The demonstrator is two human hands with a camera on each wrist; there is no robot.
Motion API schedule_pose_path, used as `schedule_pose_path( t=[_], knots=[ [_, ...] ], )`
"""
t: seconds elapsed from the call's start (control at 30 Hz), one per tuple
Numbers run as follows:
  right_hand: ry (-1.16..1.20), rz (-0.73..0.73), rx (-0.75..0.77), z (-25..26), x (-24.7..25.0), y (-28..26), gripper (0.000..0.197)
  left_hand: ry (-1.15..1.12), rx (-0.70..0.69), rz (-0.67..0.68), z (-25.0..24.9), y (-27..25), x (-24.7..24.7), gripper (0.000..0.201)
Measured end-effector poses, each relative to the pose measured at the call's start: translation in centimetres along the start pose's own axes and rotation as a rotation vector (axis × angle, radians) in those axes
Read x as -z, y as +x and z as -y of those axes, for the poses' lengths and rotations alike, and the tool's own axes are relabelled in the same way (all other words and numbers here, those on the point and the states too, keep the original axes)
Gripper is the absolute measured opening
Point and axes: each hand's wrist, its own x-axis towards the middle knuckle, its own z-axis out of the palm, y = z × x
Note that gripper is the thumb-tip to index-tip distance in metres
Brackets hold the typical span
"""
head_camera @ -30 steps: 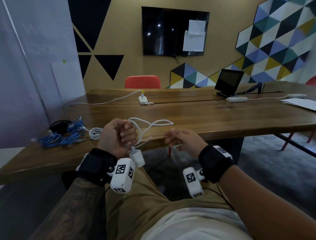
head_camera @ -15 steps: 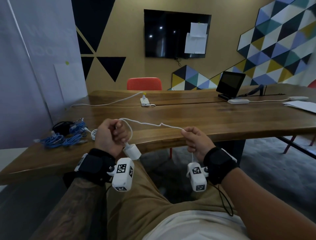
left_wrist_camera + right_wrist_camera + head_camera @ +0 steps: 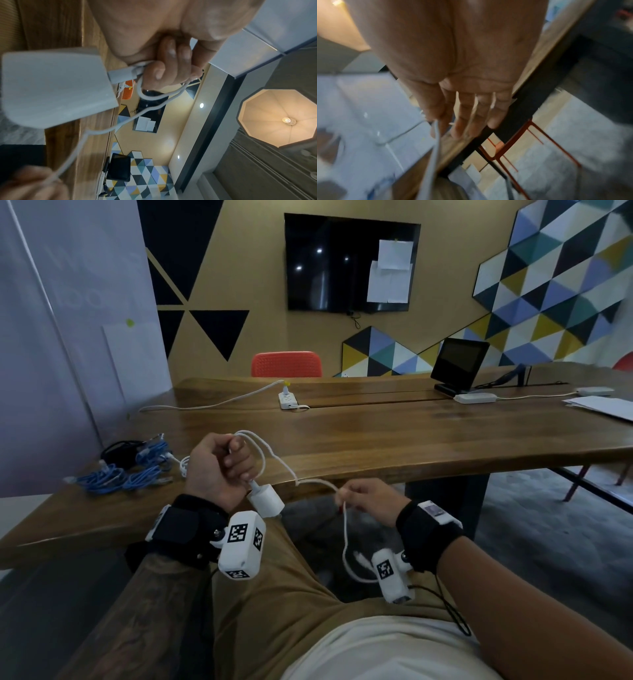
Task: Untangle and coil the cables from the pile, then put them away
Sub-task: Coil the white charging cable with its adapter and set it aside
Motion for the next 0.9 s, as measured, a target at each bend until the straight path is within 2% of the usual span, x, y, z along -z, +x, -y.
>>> schedule_pose_path(
  t=[0.03, 0.1, 0.13, 0.2, 0.23, 0.33, 0.43, 0.5, 0.6, 0.67, 0.73, 0.8, 0.9],
  knots=[
    [-0.150, 0.050, -0.037, 0.0, -0.4, 0.0, 0.022, 0.020, 0.027, 0.028, 0.2, -0.1, -0.3, 0.017],
    [-0.339, 0.042, -0.079, 0.7, -1.3, 0.0, 0.013, 0.080, 0.087, 0.087, 0.7, -0.3, -1.0, 0.016],
    [-0.358, 0.009, -0.070, 1.2, -1.6, -0.1, 0.022, 0.111, 0.112, 0.115, 1.0, -0.3, -1.4, 0.016],
    [-0.214, -0.069, -0.007, 2.6, -1.8, -0.3, 0.044, 0.170, 0.141, 0.142, 1.8, -0.3, -1.9, 0.015],
    [-0.117, -0.097, 0.036, 3.3, -1.8, -0.3, 0.047, 0.196, 0.146, 0.140, 2.2, -0.3, -2.2, 0.015],
    [0.136, -0.051, 0.159, 5.0, -1.7, 0.1, 0.034, 0.242, 0.150, 0.122, 3.2, -0.4, -2.8, 0.017],
    [0.297, 0.005, 0.193, 5.4, -2.1, 0.2, 0.023, 0.233, 0.141, 0.110, 3.5, -0.6, -3.4, 0.021],
    [0.335, -0.049, 0.202, 5.2, -2.0, 0.2, 0.018, 0.206, 0.157, 0.147, 3.3, -0.8, -3.7, 0.020],
    [0.420, -0.153, 0.165, 5.0, -1.5, 0.0, 0.018, 0.095, 0.210, 0.289, 3.0, -1.6, -4.6, 0.018],
    [0.430, -0.108, 0.127, 4.9, -1.9, -0.1, 0.018, -0.033, 0.214, 0.381, 3.0, -1.9, -5.6, 0.015],
    [0.545, 0.018, -0.001, 4.9, -2.9, -0.4, 0.020, -0.116, 0.169, 0.400, 3.1, -2.0, -6.2, 0.016],
    [0.601, 0.153, -0.086, 4.6, -4.2, -0.8, 0.022, -0.116, 0.094, 0.326, 3.4, -1.7, -6.0, 0.021],
    [0.405, 0.253, -0.097, 4.0, -5.4, -1.1, 0.020, -0.128, -0.014, 0.168, 3.6, -1.0, -4.8, 0.024]
  ],
)
